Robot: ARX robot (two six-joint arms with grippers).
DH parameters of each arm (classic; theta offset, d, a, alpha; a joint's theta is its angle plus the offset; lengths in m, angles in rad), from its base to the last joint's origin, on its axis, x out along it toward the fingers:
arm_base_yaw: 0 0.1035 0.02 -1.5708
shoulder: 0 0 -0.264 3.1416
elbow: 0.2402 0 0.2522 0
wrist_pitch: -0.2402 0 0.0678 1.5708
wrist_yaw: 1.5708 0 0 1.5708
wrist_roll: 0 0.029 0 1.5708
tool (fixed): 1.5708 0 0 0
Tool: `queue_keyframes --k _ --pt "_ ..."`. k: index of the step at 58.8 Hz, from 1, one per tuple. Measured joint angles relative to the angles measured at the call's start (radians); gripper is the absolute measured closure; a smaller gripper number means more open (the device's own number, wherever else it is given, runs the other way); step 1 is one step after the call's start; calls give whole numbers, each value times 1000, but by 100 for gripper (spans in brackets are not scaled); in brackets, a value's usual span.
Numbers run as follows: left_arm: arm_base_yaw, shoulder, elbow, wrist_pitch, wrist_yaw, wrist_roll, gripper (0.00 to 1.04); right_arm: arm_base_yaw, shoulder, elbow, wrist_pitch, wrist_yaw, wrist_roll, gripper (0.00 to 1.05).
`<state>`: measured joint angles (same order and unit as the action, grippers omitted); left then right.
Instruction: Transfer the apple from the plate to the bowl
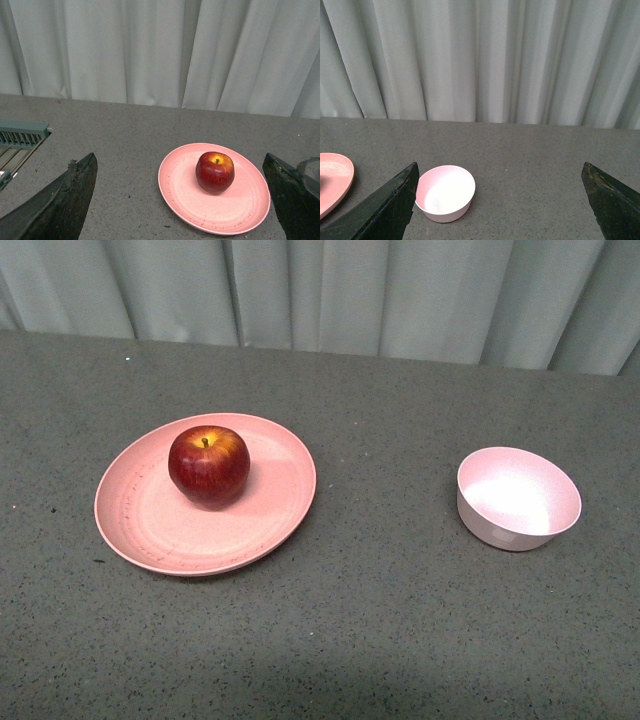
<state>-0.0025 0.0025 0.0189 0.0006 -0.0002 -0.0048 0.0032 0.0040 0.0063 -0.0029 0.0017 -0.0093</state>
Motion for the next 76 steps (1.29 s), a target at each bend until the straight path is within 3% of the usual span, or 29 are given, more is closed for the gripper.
queue_keyframes --k 76 --pt "0 0 0 0 0 0 7 0 0 0 0 0 0 9"
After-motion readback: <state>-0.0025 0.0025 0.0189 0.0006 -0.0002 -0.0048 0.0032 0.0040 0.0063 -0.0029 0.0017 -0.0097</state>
